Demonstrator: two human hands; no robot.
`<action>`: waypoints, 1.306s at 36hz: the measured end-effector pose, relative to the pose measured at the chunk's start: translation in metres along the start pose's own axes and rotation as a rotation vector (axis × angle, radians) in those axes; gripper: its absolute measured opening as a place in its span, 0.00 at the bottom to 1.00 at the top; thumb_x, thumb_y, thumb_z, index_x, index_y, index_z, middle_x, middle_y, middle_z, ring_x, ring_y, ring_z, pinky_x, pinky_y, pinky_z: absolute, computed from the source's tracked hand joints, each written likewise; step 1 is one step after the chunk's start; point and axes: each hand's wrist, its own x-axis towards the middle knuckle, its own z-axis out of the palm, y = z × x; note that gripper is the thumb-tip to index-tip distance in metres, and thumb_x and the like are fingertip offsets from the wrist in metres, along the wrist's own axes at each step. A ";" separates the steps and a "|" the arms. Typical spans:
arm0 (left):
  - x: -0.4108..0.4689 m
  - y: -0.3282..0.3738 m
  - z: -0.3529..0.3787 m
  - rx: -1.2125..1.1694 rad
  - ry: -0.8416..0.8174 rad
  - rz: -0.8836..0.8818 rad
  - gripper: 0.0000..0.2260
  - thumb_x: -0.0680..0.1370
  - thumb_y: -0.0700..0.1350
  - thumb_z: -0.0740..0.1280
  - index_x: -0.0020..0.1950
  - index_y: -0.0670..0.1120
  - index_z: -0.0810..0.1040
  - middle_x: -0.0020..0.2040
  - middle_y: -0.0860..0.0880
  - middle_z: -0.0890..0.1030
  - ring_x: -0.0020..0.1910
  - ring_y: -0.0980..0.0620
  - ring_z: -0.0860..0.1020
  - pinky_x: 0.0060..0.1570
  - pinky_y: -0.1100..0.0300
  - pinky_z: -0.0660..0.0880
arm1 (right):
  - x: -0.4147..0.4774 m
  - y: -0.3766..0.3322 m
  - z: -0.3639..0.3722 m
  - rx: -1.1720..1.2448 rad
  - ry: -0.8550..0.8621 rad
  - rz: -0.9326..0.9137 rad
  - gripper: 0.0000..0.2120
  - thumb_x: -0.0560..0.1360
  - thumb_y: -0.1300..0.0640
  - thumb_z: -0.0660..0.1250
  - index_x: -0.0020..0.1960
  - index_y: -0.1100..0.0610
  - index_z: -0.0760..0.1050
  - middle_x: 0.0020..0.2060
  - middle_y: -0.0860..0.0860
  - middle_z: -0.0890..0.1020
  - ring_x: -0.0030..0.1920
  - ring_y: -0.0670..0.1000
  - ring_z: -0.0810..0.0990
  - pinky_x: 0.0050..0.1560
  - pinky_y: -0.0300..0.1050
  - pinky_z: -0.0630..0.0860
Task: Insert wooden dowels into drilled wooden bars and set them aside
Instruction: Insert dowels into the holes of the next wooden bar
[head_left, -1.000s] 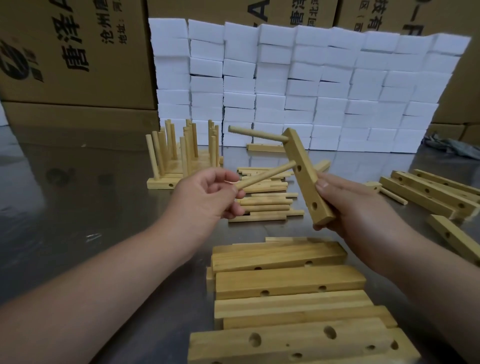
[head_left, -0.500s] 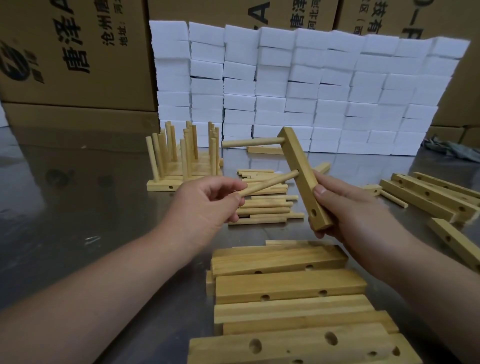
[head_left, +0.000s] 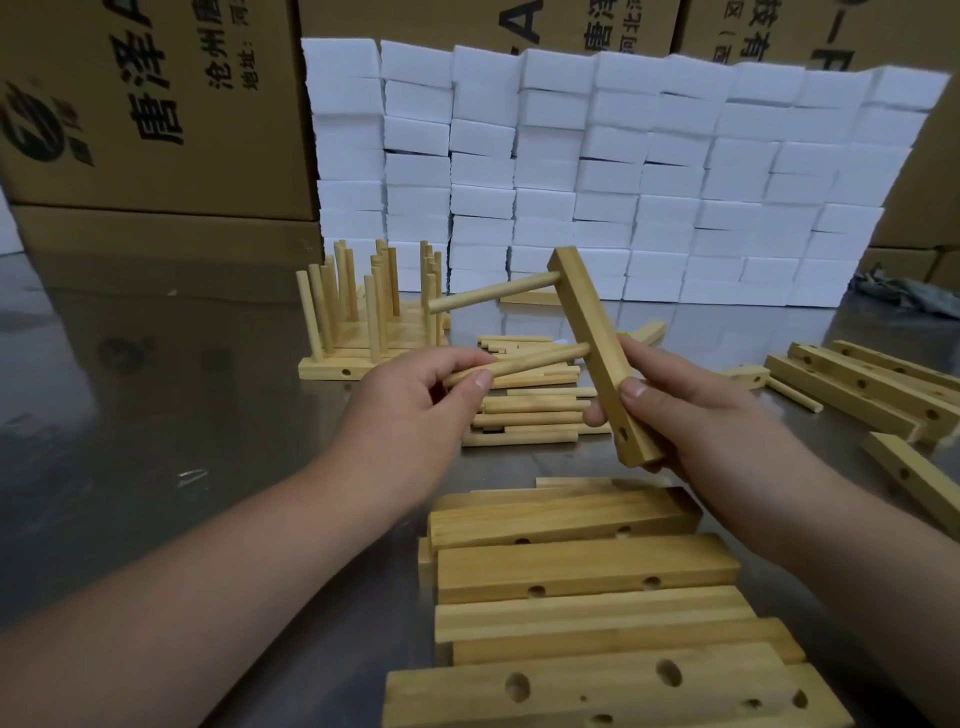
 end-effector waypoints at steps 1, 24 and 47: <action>0.000 0.000 0.000 0.021 -0.008 0.013 0.09 0.77 0.47 0.63 0.45 0.63 0.74 0.29 0.70 0.74 0.33 0.71 0.72 0.31 0.78 0.66 | 0.000 0.000 0.000 -0.005 -0.001 -0.007 0.18 0.80 0.55 0.57 0.51 0.29 0.72 0.39 0.45 0.83 0.35 0.43 0.75 0.37 0.40 0.71; -0.004 0.004 -0.005 0.084 -0.034 0.078 0.11 0.76 0.47 0.62 0.38 0.63 0.75 0.39 0.72 0.77 0.43 0.75 0.72 0.37 0.82 0.65 | -0.007 -0.005 0.000 0.007 -0.079 -0.017 0.26 0.65 0.49 0.63 0.63 0.40 0.71 0.38 0.49 0.84 0.36 0.40 0.77 0.37 0.31 0.72; 0.008 -0.003 -0.009 -0.276 0.147 -0.205 0.10 0.81 0.47 0.55 0.47 0.53 0.75 0.31 0.52 0.73 0.24 0.60 0.69 0.24 0.68 0.68 | 0.000 -0.004 -0.001 -0.009 0.224 -0.037 0.18 0.80 0.56 0.57 0.65 0.38 0.68 0.40 0.45 0.85 0.41 0.42 0.79 0.51 0.46 0.74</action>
